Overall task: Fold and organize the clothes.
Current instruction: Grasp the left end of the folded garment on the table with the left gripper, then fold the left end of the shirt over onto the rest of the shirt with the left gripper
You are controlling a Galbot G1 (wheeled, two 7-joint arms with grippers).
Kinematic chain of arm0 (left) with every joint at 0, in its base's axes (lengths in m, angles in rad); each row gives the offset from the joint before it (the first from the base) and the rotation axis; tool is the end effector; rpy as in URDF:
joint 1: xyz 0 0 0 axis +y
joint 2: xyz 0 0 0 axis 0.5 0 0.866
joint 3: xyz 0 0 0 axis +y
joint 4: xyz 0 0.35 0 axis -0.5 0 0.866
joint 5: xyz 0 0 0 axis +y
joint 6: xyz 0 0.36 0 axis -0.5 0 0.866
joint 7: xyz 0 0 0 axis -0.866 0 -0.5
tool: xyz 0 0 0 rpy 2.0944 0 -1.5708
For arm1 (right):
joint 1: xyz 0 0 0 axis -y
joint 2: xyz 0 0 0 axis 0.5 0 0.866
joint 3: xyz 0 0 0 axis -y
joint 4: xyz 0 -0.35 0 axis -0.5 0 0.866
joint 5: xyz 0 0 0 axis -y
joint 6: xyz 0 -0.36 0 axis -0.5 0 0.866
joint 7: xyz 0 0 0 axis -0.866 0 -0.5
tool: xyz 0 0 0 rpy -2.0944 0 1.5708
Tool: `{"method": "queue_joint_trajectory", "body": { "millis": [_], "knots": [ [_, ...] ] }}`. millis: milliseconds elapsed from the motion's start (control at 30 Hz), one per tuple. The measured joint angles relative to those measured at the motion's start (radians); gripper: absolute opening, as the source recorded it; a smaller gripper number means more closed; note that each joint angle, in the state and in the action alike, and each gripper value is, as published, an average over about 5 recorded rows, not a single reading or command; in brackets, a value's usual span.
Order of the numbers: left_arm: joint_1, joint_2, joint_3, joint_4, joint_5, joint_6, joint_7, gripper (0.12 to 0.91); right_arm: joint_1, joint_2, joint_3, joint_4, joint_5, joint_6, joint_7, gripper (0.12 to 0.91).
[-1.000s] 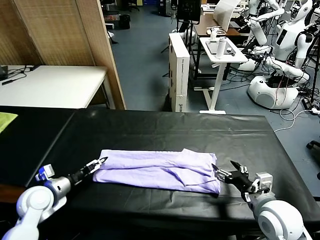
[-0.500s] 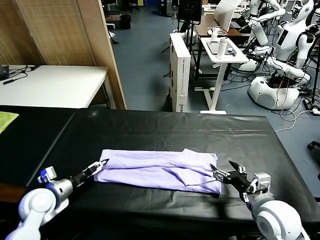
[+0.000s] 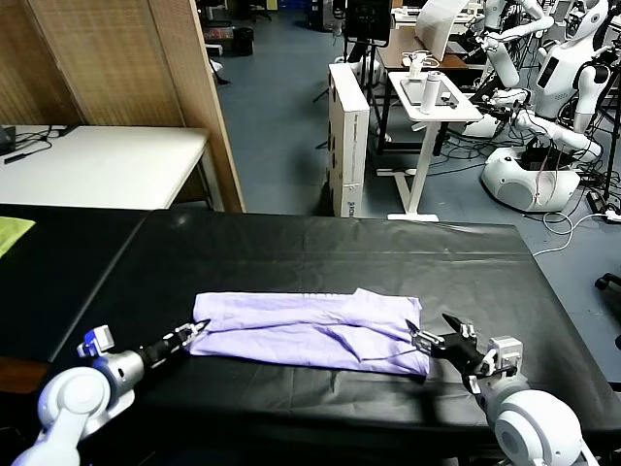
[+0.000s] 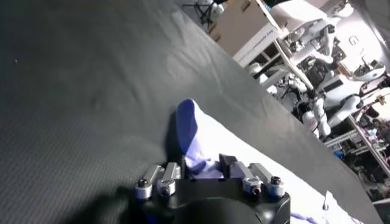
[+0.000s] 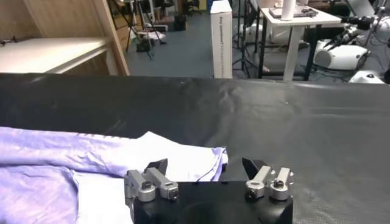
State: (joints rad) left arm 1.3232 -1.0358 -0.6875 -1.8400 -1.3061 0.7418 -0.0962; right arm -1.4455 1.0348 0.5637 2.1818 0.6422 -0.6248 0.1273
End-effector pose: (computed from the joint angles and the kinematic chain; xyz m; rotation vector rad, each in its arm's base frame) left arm 0.2777 0.1783 -0.2760 -0.2529 -2.2925 0.8406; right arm 0.2261 -0.0834 -0.2224 0.2572 -2.6437 -0.0327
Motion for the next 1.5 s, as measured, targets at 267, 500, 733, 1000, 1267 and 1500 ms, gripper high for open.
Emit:
{"method": "queue_joint_trajectory", "body": {
  "millis": [267,500,733,1000,1267,1500],
  "knots": [
    [0.004,-0.002,-0.013,-0.022,0.026,-0.002,-0.005,0.188,-0.002,0.007,-0.001,-0.002,-0.005,0.002,0.000,0.907],
    [0.030,0.037,-0.051,-0.025,0.122,-0.003,0.015,0.188,0.015,0.020,-0.011,-0.020,-0.009,0.010,0.000,0.907],
    [0.087,0.126,-0.149,-0.027,0.245,-0.004,0.028,0.188,0.022,0.037,-0.029,-0.039,-0.028,0.022,0.000,0.907],
    [0.135,0.155,-0.222,-0.070,0.393,-0.039,0.034,0.188,0.008,0.038,-0.023,-0.041,-0.035,0.024,-0.001,0.907],
    [0.110,0.082,-0.170,-0.179,0.177,-0.006,-0.080,0.188,-0.017,0.042,0.001,-0.038,-0.049,0.033,-0.002,0.907],
    [0.069,-0.003,-0.071,-0.275,0.021,-0.005,-0.153,0.188,-0.028,0.056,0.009,-0.055,-0.080,0.044,-0.002,0.907]
  ]
}}
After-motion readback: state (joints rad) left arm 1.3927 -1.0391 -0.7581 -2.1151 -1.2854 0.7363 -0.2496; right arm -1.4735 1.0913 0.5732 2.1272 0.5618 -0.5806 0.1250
